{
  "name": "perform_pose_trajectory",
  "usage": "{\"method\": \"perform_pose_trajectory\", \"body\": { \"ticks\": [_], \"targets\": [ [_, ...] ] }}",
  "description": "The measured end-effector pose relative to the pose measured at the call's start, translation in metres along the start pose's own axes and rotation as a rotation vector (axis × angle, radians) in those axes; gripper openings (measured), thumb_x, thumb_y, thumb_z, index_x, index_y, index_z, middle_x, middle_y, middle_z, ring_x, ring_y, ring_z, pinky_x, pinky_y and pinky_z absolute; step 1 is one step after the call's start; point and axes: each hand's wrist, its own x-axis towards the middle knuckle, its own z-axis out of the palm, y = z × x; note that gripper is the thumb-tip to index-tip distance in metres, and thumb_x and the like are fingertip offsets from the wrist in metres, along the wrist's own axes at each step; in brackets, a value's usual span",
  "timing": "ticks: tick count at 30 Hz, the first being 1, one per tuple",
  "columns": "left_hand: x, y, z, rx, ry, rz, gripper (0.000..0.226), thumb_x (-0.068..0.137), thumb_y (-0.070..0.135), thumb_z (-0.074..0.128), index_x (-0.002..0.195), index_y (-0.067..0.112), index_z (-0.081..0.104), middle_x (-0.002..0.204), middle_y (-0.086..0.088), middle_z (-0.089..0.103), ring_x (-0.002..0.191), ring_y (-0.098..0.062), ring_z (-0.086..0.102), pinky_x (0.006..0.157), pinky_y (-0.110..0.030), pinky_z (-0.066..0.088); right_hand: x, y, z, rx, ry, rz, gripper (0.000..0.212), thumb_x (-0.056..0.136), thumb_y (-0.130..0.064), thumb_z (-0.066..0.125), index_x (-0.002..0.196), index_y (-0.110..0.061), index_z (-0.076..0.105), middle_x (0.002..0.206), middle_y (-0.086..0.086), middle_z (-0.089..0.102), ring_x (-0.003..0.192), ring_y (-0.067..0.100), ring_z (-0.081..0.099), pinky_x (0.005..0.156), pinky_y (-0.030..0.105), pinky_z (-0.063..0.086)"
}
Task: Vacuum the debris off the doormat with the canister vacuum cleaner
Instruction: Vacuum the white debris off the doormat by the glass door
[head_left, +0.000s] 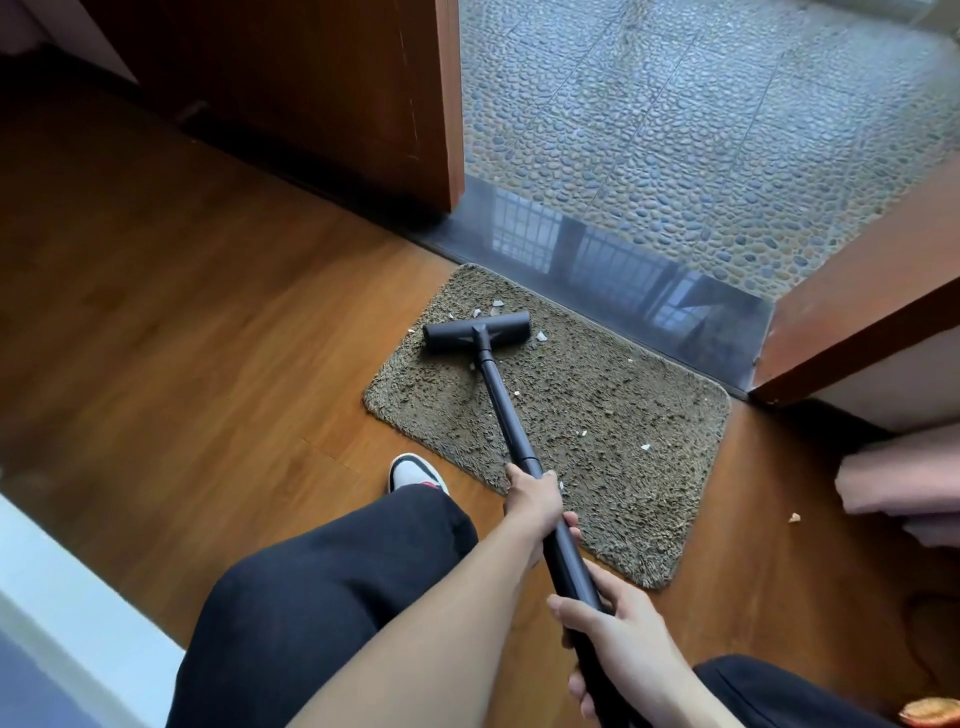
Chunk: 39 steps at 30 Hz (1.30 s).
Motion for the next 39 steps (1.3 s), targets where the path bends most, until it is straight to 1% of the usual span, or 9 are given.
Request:
{"method": "perform_pose_trajectory", "body": {
  "ticks": [3, 6, 12, 18, 22, 25, 30, 34, 39],
  "targets": [
    [-0.003, -0.002, 0.002, 0.016, 0.005, 0.000, 0.053, 0.105, 0.024, 0.042, 0.151, 0.024, 0.016, 0.091, -0.008, 0.050, 0.049, -0.014, 0.052, 0.041, -0.024, 0.050, -0.003, 0.003, -0.003, -0.017, -0.004, 0.002, 0.042, 0.091, -0.011, 0.069, 0.119, -0.042, 0.066, 0.067, 0.013, 0.058, 0.042, 0.030, 0.058, 0.039, 0.028, 0.047],
    [-0.012, -0.014, 0.005, 0.040, -0.006, -0.002, 0.051, 0.104, 0.025, 0.041, 0.149, 0.024, 0.018, 0.094, -0.009, 0.050, 0.049, -0.014, 0.054, 0.043, -0.025, 0.051, -0.015, 0.010, -0.007, -0.023, -0.004, 0.024, 0.045, 0.090, -0.012, 0.070, 0.122, -0.042, 0.064, 0.066, 0.014, 0.059, 0.043, 0.030, 0.059, 0.039, 0.028, 0.047],
    [-0.043, -0.045, 0.011, 0.064, -0.007, -0.020, 0.047, 0.104, 0.023, 0.040, 0.146, 0.018, 0.021, 0.081, -0.008, 0.050, 0.049, -0.015, 0.053, 0.041, -0.025, 0.051, -0.045, 0.036, -0.019, -0.036, 0.006, 0.052, 0.050, 0.088, -0.010, 0.073, 0.126, -0.042, 0.064, 0.061, 0.013, 0.061, 0.044, 0.033, 0.060, 0.040, 0.028, 0.047],
    [-0.067, -0.078, 0.012, 0.062, -0.009, -0.031, 0.046, 0.103, 0.024, 0.040, 0.145, 0.020, 0.021, 0.082, -0.008, 0.050, 0.050, -0.016, 0.054, 0.042, -0.025, 0.051, -0.075, 0.059, -0.024, -0.010, -0.009, 0.047, 0.048, 0.089, -0.007, 0.071, 0.114, -0.047, 0.064, 0.062, 0.015, 0.059, 0.042, 0.030, 0.058, 0.039, 0.027, 0.047],
    [-0.077, -0.101, 0.014, 0.052, -0.009, -0.022, 0.046, 0.102, 0.023, 0.040, 0.145, 0.018, 0.022, 0.086, -0.008, 0.049, 0.047, -0.015, 0.053, 0.042, -0.025, 0.050, -0.088, 0.080, -0.026, -0.018, -0.010, 0.068, 0.052, 0.089, -0.007, 0.072, 0.126, -0.042, 0.062, 0.061, 0.015, 0.057, 0.042, 0.028, 0.056, 0.039, 0.027, 0.047],
    [-0.082, -0.115, 0.014, 0.027, -0.016, -0.030, 0.045, 0.102, 0.023, 0.039, 0.144, 0.019, 0.023, 0.081, -0.009, 0.049, 0.046, -0.015, 0.051, 0.043, -0.025, 0.048, -0.095, 0.091, -0.027, -0.007, -0.029, 0.092, 0.056, 0.090, -0.008, 0.072, 0.135, -0.038, 0.058, 0.064, 0.016, 0.058, 0.041, 0.027, 0.055, 0.039, 0.027, 0.047],
    [-0.084, -0.109, 0.013, 0.046, -0.004, -0.013, 0.028, 0.104, 0.023, 0.039, 0.130, 0.016, 0.031, 0.075, -0.010, 0.048, 0.048, -0.018, 0.050, 0.044, -0.026, 0.049, -0.096, 0.088, -0.022, -0.045, -0.017, 0.056, 0.044, 0.094, -0.010, 0.065, 0.131, -0.034, 0.056, 0.071, 0.014, 0.053, 0.040, 0.027, 0.057, 0.039, 0.028, 0.048],
    [-0.076, -0.100, 0.015, 0.056, 0.003, -0.020, 0.026, 0.104, 0.024, 0.041, 0.127, 0.016, 0.032, 0.080, -0.010, 0.048, 0.050, -0.017, 0.051, 0.043, -0.025, 0.049, -0.088, 0.084, -0.019, -0.046, 0.004, 0.055, 0.038, 0.096, -0.014, 0.064, 0.123, -0.037, 0.054, 0.074, 0.013, 0.055, 0.043, 0.023, 0.058, 0.042, 0.029, 0.051],
    [-0.056, -0.079, 0.017, 0.055, 0.006, 0.004, 0.022, 0.104, 0.022, 0.042, 0.123, 0.014, 0.033, 0.080, -0.009, 0.046, 0.050, -0.016, 0.049, 0.042, -0.024, 0.048, -0.062, 0.071, -0.016, -0.059, 0.036, 0.042, 0.038, 0.094, -0.016, 0.065, 0.126, -0.035, 0.057, 0.075, 0.012, 0.056, 0.043, 0.022, 0.059, 0.044, 0.029, 0.050]
  ]
}}
